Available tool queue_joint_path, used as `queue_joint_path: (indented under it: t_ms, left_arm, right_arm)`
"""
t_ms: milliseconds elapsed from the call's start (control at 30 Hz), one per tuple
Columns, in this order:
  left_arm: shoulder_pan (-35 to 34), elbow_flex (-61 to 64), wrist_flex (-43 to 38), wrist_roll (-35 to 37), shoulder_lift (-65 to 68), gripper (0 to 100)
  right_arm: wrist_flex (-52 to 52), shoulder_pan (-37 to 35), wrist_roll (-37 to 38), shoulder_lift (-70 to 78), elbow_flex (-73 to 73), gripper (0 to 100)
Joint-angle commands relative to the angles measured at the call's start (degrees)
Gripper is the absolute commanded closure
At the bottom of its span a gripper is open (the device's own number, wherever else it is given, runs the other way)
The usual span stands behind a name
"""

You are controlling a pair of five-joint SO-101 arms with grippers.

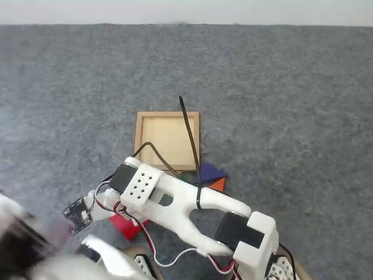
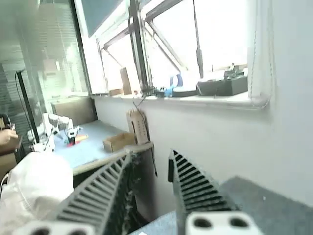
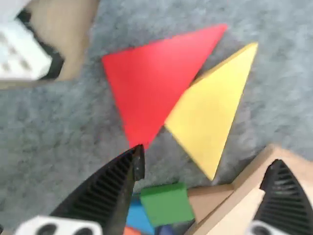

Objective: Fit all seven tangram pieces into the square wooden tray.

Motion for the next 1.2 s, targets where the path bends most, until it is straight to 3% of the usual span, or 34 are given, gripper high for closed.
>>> queue_joint_path:
  t_ms: [0, 133, 233, 367, 467, 633, 800, 967, 1167]
  left_arm:
    - [1.1, 3.1, -0.2, -2.5, -0.7, 88]
    - [1.5, 14.3, -0.9, -3.4, 5.1, 88]
    - [3.5, 18.4, -0.3, -4.5, 12.0, 88]
    - [16.1, 19.3, 7.2, -15.6, 21.1, 88]
    - [27.9, 19.3, 14.6, -23.5, 29.2, 87]
    - [40.7, 23.1, 15.7, -27.7, 46.4, 84]
    - [52.4, 33.6, 15.7, -41.0, 59.0, 85]
    - [61.5, 48.0, 15.2, -53.3, 51.9, 84]
    - [68.9, 66.3, 8.4, -55.1, 36.4, 84]
  right_arm:
    - [2.2, 9.9, -2.9, -5.8, -2.9, 62.6]
    - [6.5, 24.1, -10.5, -9.5, -2.7, 63.4]
    - [9.5, 35.6, -12.7, -13.6, 0.1, 74.4]
    - [9.4, 47.5, -18.6, -25.1, 6.8, 98.7]
    - [9.4, 52.8, -24.5, -35.0, 12.8, 94.7]
    - [4.4, 56.6, -33.8, -46.7, 26.0, 94.6]
    - [-1.4, 58.2, -40.5, -48.2, 33.7, 98.6]
    - [-4.5, 58.2, -41.1, -48.1, 35.5, 99.1]
    - [-4.5, 58.2, -41.1, -48.1, 35.5, 99.1]
